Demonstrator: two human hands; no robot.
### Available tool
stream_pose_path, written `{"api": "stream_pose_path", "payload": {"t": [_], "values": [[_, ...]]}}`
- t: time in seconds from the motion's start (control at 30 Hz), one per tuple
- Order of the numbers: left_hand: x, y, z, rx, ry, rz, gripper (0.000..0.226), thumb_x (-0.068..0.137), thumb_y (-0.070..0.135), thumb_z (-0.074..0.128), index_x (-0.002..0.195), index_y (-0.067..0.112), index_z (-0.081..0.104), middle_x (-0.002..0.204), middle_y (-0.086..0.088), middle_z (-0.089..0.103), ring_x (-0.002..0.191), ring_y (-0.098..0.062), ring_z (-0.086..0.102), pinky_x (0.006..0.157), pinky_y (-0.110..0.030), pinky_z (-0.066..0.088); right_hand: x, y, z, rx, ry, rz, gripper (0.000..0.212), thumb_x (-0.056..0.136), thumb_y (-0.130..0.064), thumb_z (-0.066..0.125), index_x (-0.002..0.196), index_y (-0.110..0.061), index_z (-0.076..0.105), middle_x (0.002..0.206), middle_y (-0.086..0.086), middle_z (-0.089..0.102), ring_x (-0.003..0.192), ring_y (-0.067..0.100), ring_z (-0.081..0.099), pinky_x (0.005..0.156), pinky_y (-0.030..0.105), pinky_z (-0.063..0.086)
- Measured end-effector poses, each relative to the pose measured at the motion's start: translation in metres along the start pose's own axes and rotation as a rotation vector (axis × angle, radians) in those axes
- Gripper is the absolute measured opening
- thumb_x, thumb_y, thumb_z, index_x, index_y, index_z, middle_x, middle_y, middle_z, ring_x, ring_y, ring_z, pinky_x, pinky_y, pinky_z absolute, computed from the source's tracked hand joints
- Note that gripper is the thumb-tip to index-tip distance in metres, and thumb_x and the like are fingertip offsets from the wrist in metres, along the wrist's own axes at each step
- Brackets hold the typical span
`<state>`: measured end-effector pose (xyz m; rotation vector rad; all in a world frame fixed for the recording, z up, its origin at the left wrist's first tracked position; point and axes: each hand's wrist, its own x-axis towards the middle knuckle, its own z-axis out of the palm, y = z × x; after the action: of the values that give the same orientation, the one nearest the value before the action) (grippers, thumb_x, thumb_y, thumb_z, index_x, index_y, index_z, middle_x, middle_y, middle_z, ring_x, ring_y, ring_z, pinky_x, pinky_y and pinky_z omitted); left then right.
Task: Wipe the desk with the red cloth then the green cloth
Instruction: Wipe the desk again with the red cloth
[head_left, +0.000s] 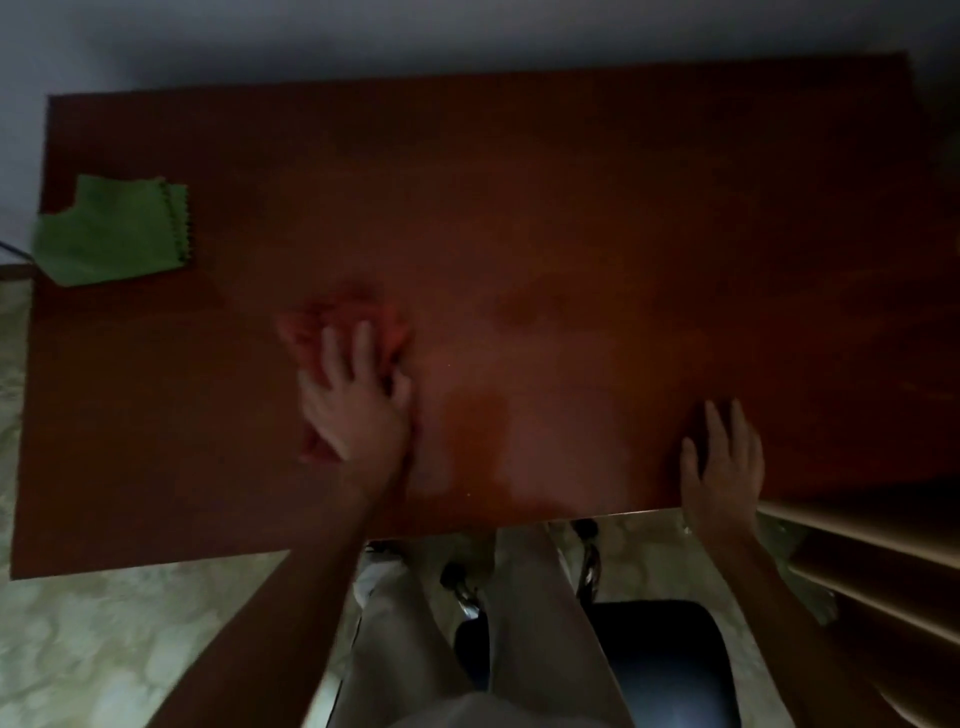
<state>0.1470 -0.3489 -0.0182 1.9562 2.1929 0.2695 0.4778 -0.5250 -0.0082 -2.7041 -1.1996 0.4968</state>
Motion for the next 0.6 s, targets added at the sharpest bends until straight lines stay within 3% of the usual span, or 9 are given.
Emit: {"api": "stream_pose_path", "payload": {"t": [0.13,0.2,0.27,0.37,0.47,0.6], "values": [[-0.079,0.096,0.023,-0.010,-0.142,0.354,0.084,0.066,0.049,0.076,0.144,0.036,0.045,0.151,-0.006,0.043,0.122,-0.054,0.046,0.093,-0.058,0.044,0.006,0.013,0.005,-0.053,-0.030,-0.039,0.063,0.095,-0.048,0.024,0.152,-0.021,0.026,0.162,0.006,0.011,0.147,0.031,0.010,0.119,0.050,0.015],[-0.116,0.120,0.027,0.008,-0.243,0.581,0.088,0.061,0.051,0.082,0.141,0.040,0.047,0.150,0.000,0.044,0.120,-0.050,0.051,0.088,-0.055,0.050,0.007,0.018,0.011,-0.067,0.007,-0.065,0.062,0.096,-0.048,0.025,0.151,-0.019,0.029,0.161,0.011,0.017,0.144,0.036,0.016,0.116,0.056,0.020],[-0.121,0.120,0.028,0.016,-0.266,0.690,0.087,0.060,0.051,0.083,0.139,0.043,0.048,0.149,0.005,0.046,0.119,-0.045,0.053,0.087,-0.053,0.051,0.008,0.024,0.017,-0.086,0.043,-0.113,0.062,0.096,-0.046,0.028,0.149,-0.014,0.033,0.157,0.017,0.024,0.140,0.041,0.024,0.112,0.061,0.025],[-0.070,0.093,0.019,0.045,-0.200,0.528,0.082,0.068,0.046,0.075,0.142,0.044,0.041,0.150,0.004,0.044,0.122,-0.045,0.049,0.093,-0.058,0.043,0.010,0.031,0.024,-0.139,0.089,-0.160,0.060,0.098,-0.043,0.030,0.149,-0.010,0.032,0.154,0.022,0.027,0.137,0.044,0.027,0.110,0.062,0.024],[-0.011,0.021,-0.004,0.123,-0.167,0.271,0.077,0.075,0.036,0.070,0.145,0.039,0.038,0.153,-0.002,0.038,0.123,-0.046,0.043,0.096,-0.056,0.040,0.010,0.033,0.027,-0.174,0.099,-0.172,0.061,0.100,-0.043,0.028,0.151,-0.010,0.028,0.155,0.023,0.024,0.137,0.044,0.026,0.111,0.061,0.021],[-0.014,-0.084,-0.042,0.072,-0.144,-0.061,0.070,0.077,0.031,0.068,0.142,0.026,0.041,0.151,-0.010,0.036,0.111,-0.053,0.046,0.092,-0.059,0.043,0.011,0.034,0.027,-0.188,0.089,-0.187,0.061,0.100,-0.042,0.031,0.151,-0.010,0.025,0.155,0.023,0.022,0.137,0.044,0.026,0.111,0.062,0.021]]}}
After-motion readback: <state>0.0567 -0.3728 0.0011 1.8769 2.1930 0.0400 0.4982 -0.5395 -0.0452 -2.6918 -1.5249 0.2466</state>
